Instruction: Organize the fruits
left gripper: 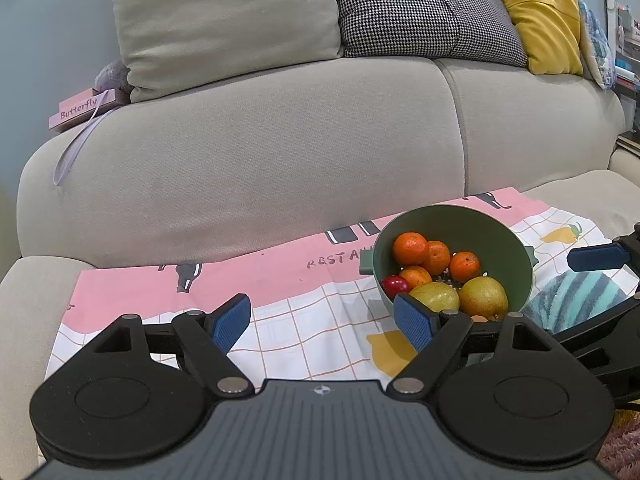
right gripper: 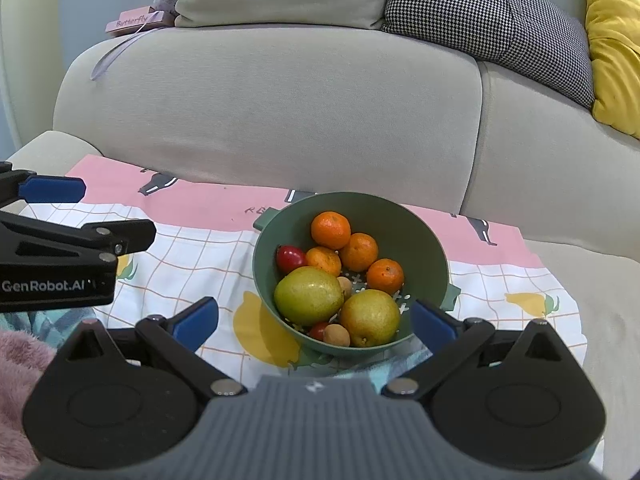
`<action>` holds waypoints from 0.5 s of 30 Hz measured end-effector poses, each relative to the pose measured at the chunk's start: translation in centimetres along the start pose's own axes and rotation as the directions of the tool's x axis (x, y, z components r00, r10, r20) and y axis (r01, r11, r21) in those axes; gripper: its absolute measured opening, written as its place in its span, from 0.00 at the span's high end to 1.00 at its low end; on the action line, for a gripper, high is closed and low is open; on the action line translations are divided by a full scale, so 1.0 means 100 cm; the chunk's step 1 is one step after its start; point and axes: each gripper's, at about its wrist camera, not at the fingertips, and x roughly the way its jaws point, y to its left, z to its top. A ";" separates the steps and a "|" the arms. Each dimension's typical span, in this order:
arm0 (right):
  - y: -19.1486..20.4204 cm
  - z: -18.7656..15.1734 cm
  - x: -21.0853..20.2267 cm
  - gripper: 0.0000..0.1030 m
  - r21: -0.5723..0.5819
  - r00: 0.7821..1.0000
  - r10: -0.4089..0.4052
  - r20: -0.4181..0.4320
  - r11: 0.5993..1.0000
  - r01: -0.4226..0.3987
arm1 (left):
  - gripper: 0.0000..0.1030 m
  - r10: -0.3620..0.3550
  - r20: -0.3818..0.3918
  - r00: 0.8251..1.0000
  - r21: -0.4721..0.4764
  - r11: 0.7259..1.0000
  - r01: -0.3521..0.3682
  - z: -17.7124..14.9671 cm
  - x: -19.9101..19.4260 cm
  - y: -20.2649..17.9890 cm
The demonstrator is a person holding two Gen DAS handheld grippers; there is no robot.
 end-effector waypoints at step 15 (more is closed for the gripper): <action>0.001 -0.001 0.001 0.04 -0.001 1.000 0.000 -0.004 1.000 0.000 | 0.08 -0.019 -0.002 1.000 -0.019 1.000 0.019 0.002 -0.002 0.004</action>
